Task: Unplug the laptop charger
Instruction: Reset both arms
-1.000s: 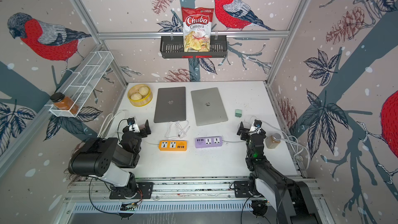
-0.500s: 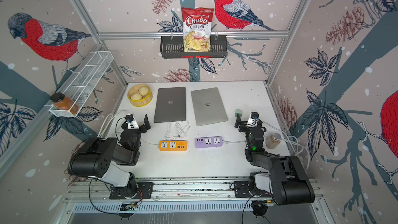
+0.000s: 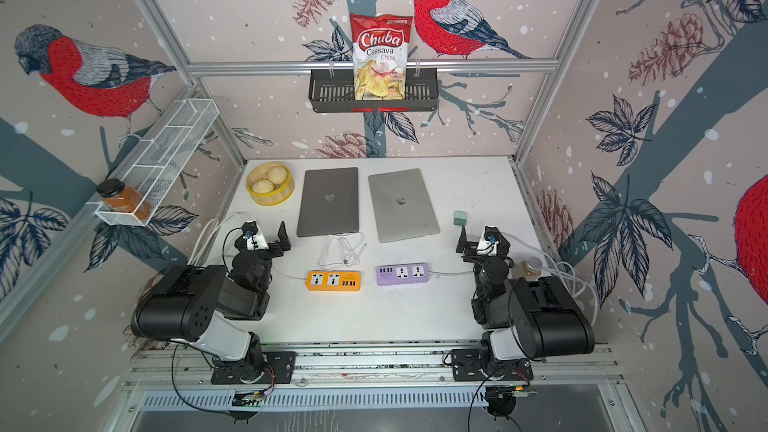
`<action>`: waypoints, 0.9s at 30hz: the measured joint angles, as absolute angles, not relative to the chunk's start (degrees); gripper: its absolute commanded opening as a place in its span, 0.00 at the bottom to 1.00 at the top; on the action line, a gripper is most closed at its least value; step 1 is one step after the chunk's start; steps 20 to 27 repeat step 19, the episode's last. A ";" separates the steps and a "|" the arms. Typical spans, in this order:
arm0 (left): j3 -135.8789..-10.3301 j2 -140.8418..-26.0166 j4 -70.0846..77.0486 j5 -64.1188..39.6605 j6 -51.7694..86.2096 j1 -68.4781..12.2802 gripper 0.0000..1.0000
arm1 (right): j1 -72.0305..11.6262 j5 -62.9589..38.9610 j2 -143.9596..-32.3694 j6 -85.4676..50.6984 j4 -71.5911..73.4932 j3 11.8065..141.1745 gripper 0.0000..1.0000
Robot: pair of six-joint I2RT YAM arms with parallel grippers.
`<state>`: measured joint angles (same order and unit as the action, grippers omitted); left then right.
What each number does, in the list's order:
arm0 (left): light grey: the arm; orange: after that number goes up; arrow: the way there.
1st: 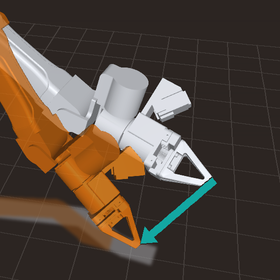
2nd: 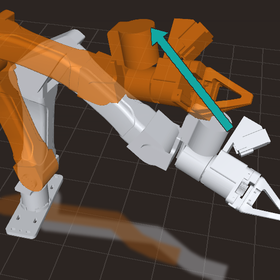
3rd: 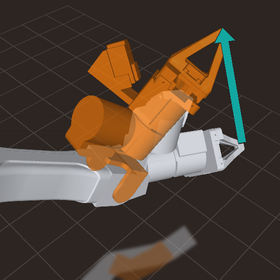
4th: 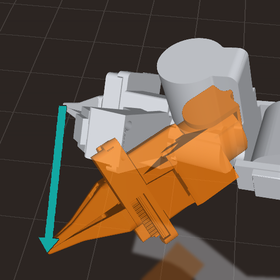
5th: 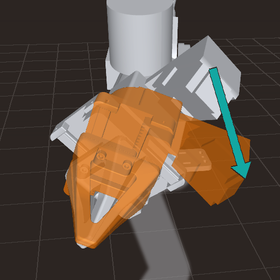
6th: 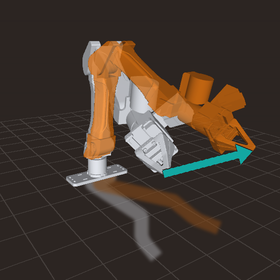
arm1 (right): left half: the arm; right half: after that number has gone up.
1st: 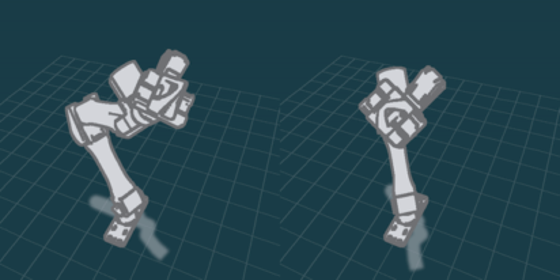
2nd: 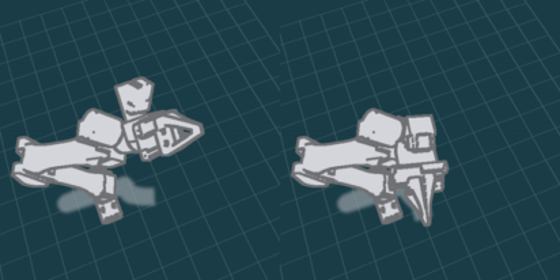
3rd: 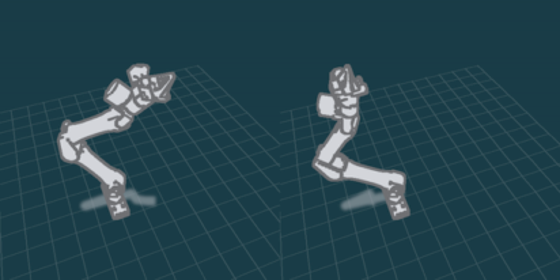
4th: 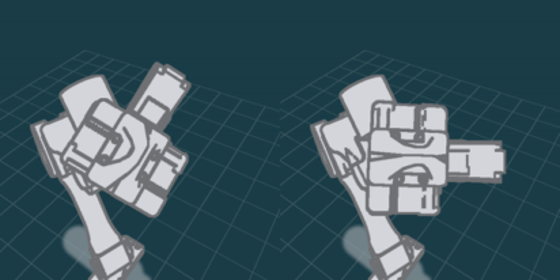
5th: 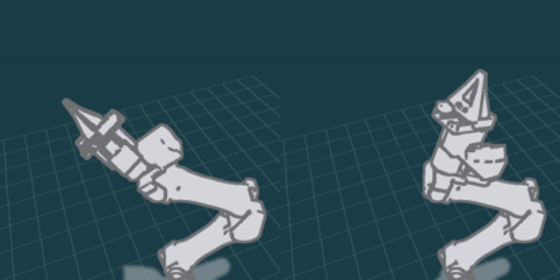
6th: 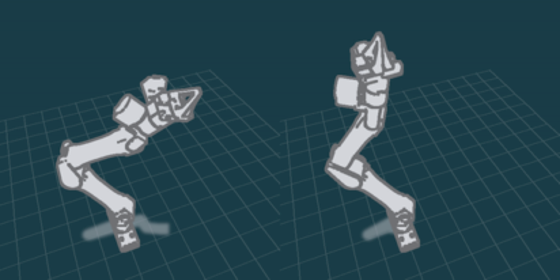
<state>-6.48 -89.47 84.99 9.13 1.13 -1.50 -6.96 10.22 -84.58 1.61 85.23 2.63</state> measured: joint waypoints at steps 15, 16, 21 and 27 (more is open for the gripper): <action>-9.76 -89.17 80.36 10.70 0.01 -2.44 0.97 | -3.36 14.52 -88.12 -3.01 76.71 10.48 1.00; -9.93 -89.17 80.25 10.70 0.03 -2.44 0.97 | -3.36 14.55 -88.12 -3.11 76.71 10.48 1.00; -11.79 -89.19 78.48 10.68 -0.03 -2.57 0.97 | -3.36 14.72 -88.12 -3.14 76.71 10.41 1.00; -11.79 -89.19 78.48 10.68 -0.03 -2.57 0.97 | -3.36 14.72 -88.12 -3.14 76.71 10.41 1.00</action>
